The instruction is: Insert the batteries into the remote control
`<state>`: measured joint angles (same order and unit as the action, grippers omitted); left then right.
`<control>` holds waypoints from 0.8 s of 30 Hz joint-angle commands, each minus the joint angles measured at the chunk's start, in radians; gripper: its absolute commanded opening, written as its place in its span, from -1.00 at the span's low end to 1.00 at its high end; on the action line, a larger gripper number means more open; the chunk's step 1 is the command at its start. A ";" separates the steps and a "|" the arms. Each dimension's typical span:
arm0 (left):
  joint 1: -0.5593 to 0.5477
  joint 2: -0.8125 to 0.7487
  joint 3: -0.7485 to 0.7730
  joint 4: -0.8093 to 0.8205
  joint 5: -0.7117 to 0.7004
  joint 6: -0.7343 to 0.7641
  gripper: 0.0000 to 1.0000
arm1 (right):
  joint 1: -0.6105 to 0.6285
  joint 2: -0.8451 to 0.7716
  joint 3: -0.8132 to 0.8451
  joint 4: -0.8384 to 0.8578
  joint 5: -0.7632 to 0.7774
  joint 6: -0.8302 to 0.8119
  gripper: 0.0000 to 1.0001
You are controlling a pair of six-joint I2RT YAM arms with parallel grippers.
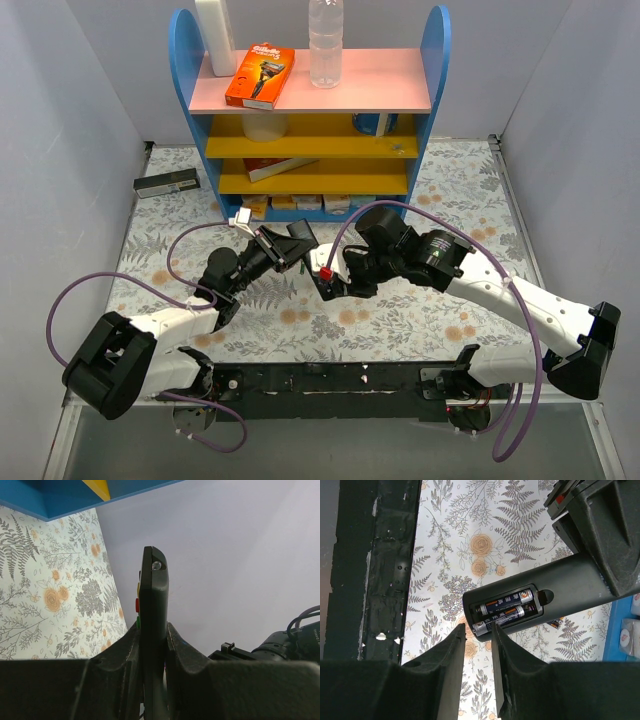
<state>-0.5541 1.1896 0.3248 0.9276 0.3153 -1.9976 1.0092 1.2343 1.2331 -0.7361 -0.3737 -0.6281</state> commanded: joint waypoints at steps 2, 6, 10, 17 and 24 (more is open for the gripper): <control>-0.004 -0.001 0.042 0.019 0.016 -0.153 -1.00 | -0.003 -0.001 -0.009 0.038 -0.002 0.002 -0.35; -0.004 0.004 0.045 0.025 0.022 -0.153 -1.00 | -0.003 0.002 -0.014 0.056 0.009 0.005 -0.43; -0.004 0.005 0.045 0.033 0.025 -0.159 -1.00 | -0.003 0.007 -0.020 0.070 0.021 0.010 -0.47; -0.004 0.002 0.051 0.034 0.024 -0.162 -1.00 | -0.003 0.017 -0.024 0.090 0.029 0.022 -0.53; -0.004 -0.001 0.054 0.045 0.030 -0.167 -1.00 | -0.003 0.027 -0.040 0.112 0.065 0.034 -0.61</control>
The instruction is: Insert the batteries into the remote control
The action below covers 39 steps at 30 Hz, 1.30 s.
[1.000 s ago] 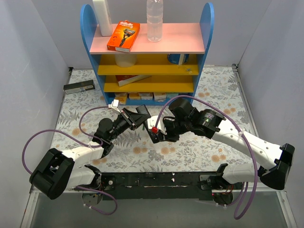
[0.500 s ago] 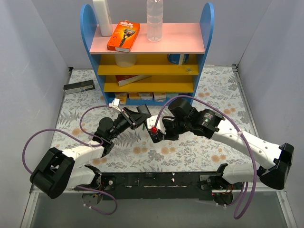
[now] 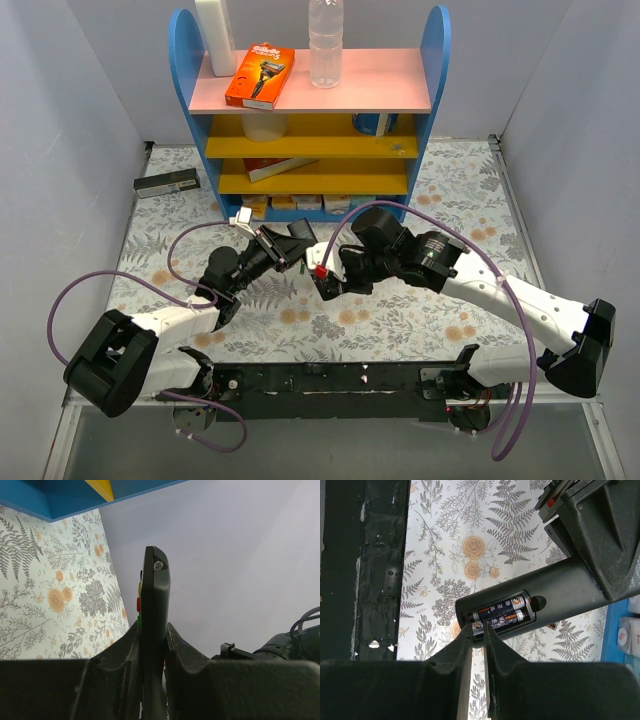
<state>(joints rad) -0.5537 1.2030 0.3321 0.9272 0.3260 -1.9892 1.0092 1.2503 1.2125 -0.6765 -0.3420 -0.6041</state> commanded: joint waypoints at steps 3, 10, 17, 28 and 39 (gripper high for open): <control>-0.006 -0.014 0.050 0.048 0.022 -0.177 -1.00 | -0.003 0.009 -0.033 0.075 0.046 0.018 -0.65; -0.005 -0.022 0.055 0.055 0.036 -0.186 -1.00 | -0.004 0.011 -0.082 0.118 0.104 0.030 -0.70; -0.005 -0.039 0.053 0.052 0.038 -0.200 -1.00 | -0.004 0.017 -0.125 0.189 0.123 0.058 -0.72; -0.006 -0.059 0.033 0.062 0.042 -0.229 -1.00 | -0.014 0.026 -0.182 0.287 0.172 0.066 -0.72; -0.005 -0.066 0.035 0.052 0.056 -0.235 -1.00 | -0.034 0.054 -0.202 0.365 0.235 0.122 -0.83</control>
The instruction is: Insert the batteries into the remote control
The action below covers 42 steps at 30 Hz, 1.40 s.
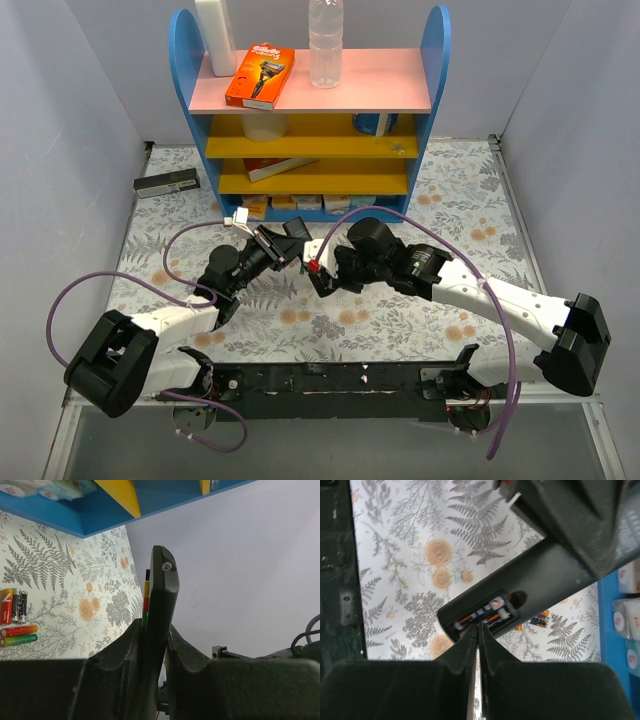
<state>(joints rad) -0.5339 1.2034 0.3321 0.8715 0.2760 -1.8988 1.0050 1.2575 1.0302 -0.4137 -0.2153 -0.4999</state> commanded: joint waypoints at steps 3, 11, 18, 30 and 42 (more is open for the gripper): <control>-0.024 -0.074 0.035 0.104 0.104 -0.324 -1.00 | -0.034 0.056 -0.024 0.121 0.114 0.032 -0.85; -0.023 -0.087 0.030 0.063 0.080 -0.254 -1.00 | -0.040 0.057 0.021 0.084 0.070 0.095 -0.82; 0.008 -0.117 0.015 -0.153 -0.004 0.047 -1.00 | -0.040 -0.001 0.094 0.027 0.045 0.207 -0.41; 0.032 -0.410 -0.084 -0.618 -0.434 0.331 -1.00 | -0.023 -0.003 -0.002 -0.079 0.018 0.340 0.32; 0.038 -0.732 0.034 -1.003 -0.618 0.509 -1.00 | 0.245 0.250 -0.042 0.044 0.060 0.359 0.35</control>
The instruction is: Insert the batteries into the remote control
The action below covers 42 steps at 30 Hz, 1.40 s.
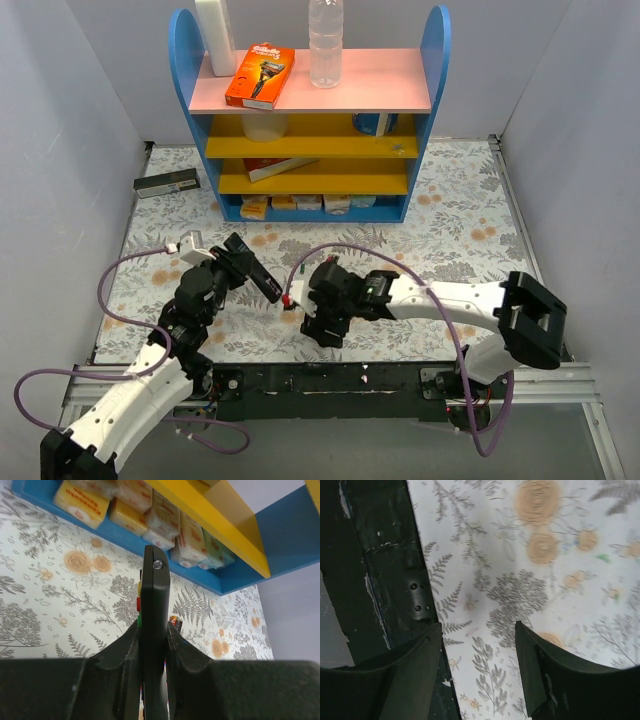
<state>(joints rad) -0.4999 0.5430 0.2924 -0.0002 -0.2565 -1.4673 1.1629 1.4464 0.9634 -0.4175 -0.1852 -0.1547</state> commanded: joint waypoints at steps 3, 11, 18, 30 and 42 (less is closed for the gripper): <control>0.004 -0.124 0.097 -0.182 -0.096 0.099 -1.00 | 0.145 0.120 0.041 0.049 0.064 0.020 0.35; 0.006 -0.196 0.128 -0.313 -0.098 0.027 -1.00 | 0.244 0.131 -0.028 0.054 0.082 0.020 0.35; 0.004 -0.129 0.201 -0.374 -0.018 -0.027 -1.00 | 0.256 0.056 -0.107 0.025 0.090 0.027 0.30; 0.004 -0.081 0.203 -0.354 0.033 -0.085 -1.00 | 0.259 0.048 -0.164 0.068 0.075 0.041 0.24; 0.004 -0.058 0.194 -0.343 0.048 -0.087 -1.00 | 0.267 0.117 -0.124 0.120 0.059 0.040 0.16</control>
<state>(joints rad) -0.4995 0.4835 0.4702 -0.3660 -0.2211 -1.5513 1.4170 1.5249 0.8162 -0.3286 -0.1081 -0.1188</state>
